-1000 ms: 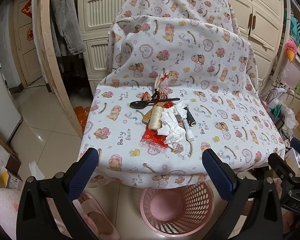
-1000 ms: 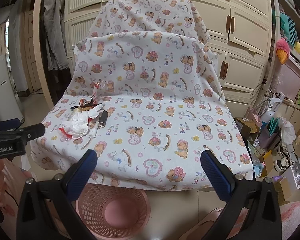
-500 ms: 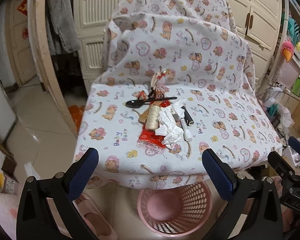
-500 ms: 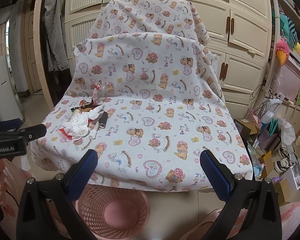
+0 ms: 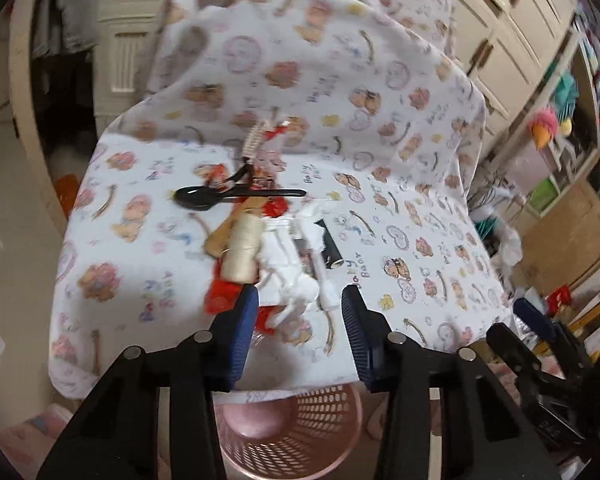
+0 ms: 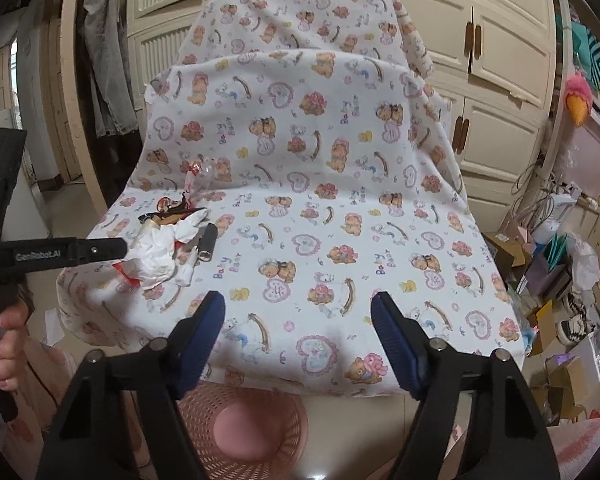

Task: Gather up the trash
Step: 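Grasp the white tissue with the left gripper while the right gripper grasps the white stick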

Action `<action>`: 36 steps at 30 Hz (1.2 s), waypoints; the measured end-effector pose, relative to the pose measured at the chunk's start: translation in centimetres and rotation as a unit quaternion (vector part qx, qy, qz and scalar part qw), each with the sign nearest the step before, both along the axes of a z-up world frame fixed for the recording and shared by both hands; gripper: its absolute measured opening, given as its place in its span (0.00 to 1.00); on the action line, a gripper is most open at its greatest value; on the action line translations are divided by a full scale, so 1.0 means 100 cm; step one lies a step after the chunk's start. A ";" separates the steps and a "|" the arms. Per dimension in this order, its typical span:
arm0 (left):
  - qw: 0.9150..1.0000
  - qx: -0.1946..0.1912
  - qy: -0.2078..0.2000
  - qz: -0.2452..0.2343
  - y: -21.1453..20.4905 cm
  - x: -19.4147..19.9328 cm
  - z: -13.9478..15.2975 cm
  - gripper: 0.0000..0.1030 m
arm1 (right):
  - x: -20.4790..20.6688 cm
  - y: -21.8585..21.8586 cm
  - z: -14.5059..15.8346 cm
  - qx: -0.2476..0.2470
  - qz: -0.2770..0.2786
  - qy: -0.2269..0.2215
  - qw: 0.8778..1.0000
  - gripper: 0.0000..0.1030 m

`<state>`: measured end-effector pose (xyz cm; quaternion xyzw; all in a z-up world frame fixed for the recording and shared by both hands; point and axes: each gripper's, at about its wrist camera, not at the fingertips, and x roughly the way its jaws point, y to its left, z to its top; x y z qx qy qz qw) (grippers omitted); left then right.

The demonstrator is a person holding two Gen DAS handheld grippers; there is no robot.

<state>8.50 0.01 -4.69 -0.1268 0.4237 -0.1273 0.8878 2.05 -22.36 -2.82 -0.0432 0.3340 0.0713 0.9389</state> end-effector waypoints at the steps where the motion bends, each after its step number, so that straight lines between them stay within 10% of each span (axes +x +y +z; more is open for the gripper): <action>1: 1.000 0.019 0.004 0.001 -0.007 0.004 -0.003 0.40 | 0.001 0.000 0.000 0.003 0.000 0.001 1.000 0.71; 7: 0.998 0.067 0.011 0.009 -0.021 0.012 -0.012 0.00 | 0.002 0.004 -0.002 -0.011 0.008 -0.002 1.000 0.67; 20: 0.999 -0.009 -0.037 0.035 0.033 -0.019 0.035 0.00 | 0.027 0.033 -0.007 0.054 0.056 0.042 0.996 0.39; 36: 0.998 0.015 -0.040 0.055 0.041 -0.033 0.034 0.00 | 0.077 0.109 -0.062 0.033 0.061 0.085 0.994 0.14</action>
